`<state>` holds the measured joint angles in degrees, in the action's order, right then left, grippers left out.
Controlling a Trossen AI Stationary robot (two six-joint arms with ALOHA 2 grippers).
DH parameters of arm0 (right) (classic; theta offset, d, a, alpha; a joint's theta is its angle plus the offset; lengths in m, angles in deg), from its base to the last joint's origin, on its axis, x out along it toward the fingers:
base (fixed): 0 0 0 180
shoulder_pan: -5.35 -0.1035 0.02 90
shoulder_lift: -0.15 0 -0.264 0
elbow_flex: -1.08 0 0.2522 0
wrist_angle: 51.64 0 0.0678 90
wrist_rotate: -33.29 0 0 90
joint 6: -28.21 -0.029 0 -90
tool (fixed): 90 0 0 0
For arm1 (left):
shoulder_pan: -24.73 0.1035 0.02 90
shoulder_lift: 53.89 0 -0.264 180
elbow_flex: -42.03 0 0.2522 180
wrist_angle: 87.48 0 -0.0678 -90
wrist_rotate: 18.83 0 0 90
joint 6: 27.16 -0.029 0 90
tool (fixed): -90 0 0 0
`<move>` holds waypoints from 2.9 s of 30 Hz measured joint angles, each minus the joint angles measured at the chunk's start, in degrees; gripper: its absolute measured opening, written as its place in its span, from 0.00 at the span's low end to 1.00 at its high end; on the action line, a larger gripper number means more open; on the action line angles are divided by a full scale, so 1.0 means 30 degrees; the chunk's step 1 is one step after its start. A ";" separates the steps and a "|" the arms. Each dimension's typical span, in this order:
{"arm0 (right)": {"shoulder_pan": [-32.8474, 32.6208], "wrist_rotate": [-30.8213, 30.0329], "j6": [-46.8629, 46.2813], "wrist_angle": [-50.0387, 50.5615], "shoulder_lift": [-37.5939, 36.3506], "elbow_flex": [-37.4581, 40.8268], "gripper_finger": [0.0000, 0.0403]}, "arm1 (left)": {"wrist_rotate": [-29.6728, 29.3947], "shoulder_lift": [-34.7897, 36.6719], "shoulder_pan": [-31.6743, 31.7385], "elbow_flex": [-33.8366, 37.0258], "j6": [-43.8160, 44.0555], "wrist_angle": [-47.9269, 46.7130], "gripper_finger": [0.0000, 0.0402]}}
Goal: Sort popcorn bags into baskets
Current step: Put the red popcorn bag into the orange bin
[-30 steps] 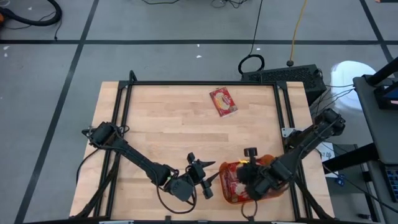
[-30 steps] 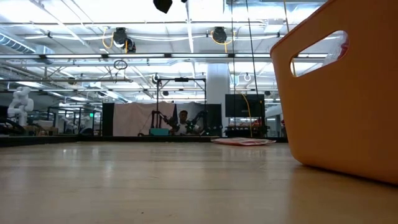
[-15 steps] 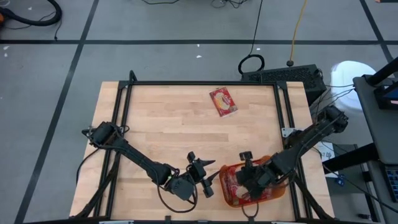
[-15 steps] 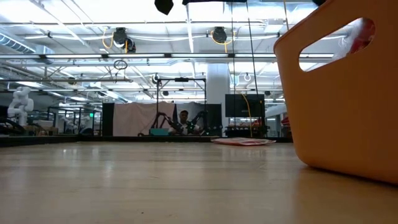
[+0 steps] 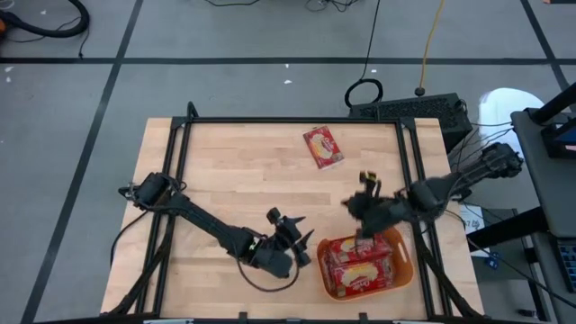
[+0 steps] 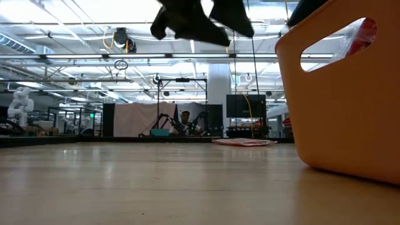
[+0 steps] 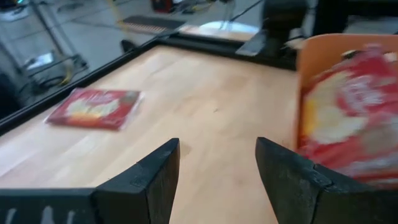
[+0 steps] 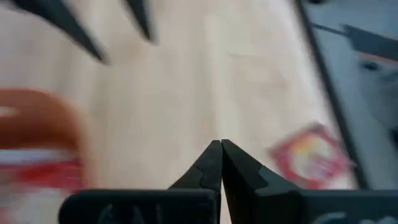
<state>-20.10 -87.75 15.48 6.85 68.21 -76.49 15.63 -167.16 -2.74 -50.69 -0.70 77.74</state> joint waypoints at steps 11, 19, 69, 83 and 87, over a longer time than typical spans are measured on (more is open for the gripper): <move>0.9632 0.3307 0.4410 -0.3342 -0.0796 0.2707 0.00 | 0.0162 0.0000 0.0819 0.0000 0.1937 -0.0911 0.53; 1.4665 0.7467 0.4958 -0.6718 -0.0524 0.4968 0.05 | 0.0989 0.0000 0.0530 0.0000 0.2365 -0.0948 0.53; 1.8112 0.7903 -0.1701 -1.3776 0.6612 0.7882 0.52 | 0.4476 0.0000 0.2611 0.0022 0.0917 0.0246 0.53; 1.8618 0.7896 -0.2062 -1.3260 0.6685 0.8280 0.50 | 0.4448 0.0000 0.2481 0.0016 0.1107 0.0414 0.53; 1.8615 0.7353 -0.2074 -1.3868 0.7134 0.8720 0.50 | 0.4446 0.0000 0.2487 0.0022 0.1216 0.0484 0.53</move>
<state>35.74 -65.69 9.26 -34.76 89.61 -50.33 28.97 -167.16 4.72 -50.62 2.95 79.19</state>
